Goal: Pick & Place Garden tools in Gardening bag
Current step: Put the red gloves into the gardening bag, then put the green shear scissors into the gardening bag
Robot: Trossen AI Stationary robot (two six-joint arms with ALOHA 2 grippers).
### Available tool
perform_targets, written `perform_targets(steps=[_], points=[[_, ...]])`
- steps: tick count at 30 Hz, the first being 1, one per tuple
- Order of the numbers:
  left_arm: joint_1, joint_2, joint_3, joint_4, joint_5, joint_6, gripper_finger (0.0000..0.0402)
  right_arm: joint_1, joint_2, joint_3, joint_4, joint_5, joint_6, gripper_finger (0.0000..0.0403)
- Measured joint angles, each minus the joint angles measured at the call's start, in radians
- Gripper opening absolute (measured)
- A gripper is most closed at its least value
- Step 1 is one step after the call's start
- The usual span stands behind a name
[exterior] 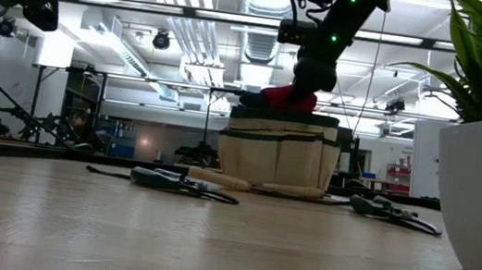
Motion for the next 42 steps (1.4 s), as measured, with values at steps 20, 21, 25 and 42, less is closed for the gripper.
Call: perform_targets(steps=[20, 21, 25, 42], points=[[0.000, 0.000, 0.000, 0.001, -0.002, 0.000, 0.0014, 0.005, 0.000, 0.001, -0.002, 0.007, 0.042, 0.0320], [0.000, 0.000, 0.000, 0.001, -0.002, 0.000, 0.0014, 0.008, 0.000, 0.005, -0.003, 0.003, 0.050, 0.0320], [0.000, 0.000, 0.000, 0.001, -0.005, 0.000, 0.0014, 0.043, -0.001, 0.025, 0.017, -0.057, 0.076, 0.0314], [0.000, 0.000, 0.000, -0.002, -0.004, 0.000, 0.0014, 0.252, 0.114, 0.033, 0.362, -0.266, 0.275, 0.0284]])
